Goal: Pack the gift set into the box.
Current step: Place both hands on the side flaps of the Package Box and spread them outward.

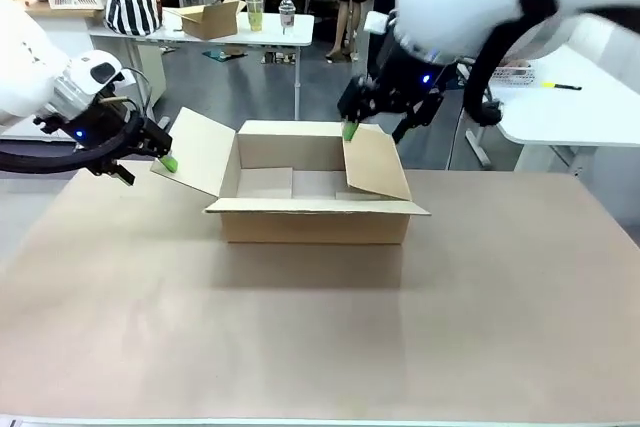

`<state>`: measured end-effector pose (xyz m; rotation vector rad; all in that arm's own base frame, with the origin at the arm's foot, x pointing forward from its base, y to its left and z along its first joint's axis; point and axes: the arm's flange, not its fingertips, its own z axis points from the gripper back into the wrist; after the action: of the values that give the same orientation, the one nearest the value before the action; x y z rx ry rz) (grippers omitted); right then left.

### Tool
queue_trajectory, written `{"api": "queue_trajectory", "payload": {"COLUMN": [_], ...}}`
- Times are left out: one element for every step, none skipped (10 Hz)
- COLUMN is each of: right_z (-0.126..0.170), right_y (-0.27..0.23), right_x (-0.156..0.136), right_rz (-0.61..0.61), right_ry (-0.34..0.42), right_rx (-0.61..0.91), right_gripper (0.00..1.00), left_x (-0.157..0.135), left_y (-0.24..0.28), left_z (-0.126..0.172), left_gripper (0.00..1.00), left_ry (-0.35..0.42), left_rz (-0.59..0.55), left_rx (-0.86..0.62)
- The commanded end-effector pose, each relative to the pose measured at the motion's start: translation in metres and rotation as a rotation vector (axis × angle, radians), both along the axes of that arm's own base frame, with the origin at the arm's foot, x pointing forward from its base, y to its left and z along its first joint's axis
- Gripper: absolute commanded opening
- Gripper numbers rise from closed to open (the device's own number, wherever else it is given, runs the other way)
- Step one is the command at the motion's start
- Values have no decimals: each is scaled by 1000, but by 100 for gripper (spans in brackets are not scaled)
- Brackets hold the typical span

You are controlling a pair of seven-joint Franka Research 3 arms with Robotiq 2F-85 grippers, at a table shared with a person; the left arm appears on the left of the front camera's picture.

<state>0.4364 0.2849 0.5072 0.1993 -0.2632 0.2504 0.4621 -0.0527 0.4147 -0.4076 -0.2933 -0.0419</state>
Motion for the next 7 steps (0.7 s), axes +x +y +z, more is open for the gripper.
{"api": "queue_trajectory", "payload": {"right_z": [17,17,-4,-7,-8,-7,-10], "right_y": [-13,-13,1,33,57,68,69], "right_x": [0,0,2,15,32,46,55], "right_rz": [-56,-56,1,-184,-232,-173,-247], "right_ry": [22,22,5,210,213,172,218], "right_rx": [126,126,-4,-240,-265,-240,-242], "right_gripper": [100,100,100,100,100,100,100], "left_x": [0,0,0,0,0,0,0], "left_y": [0,0,0,0,0,0,0], "left_z": [4,4,4,4,4,4,4], "left_gripper": [100,100,100,100,100,100,100], "left_ry": [16,16,16,16,16,16,16], "left_rz": [5,5,5,5,5,5,5], "left_rx": [7,7,7,7,7,7,7]}}
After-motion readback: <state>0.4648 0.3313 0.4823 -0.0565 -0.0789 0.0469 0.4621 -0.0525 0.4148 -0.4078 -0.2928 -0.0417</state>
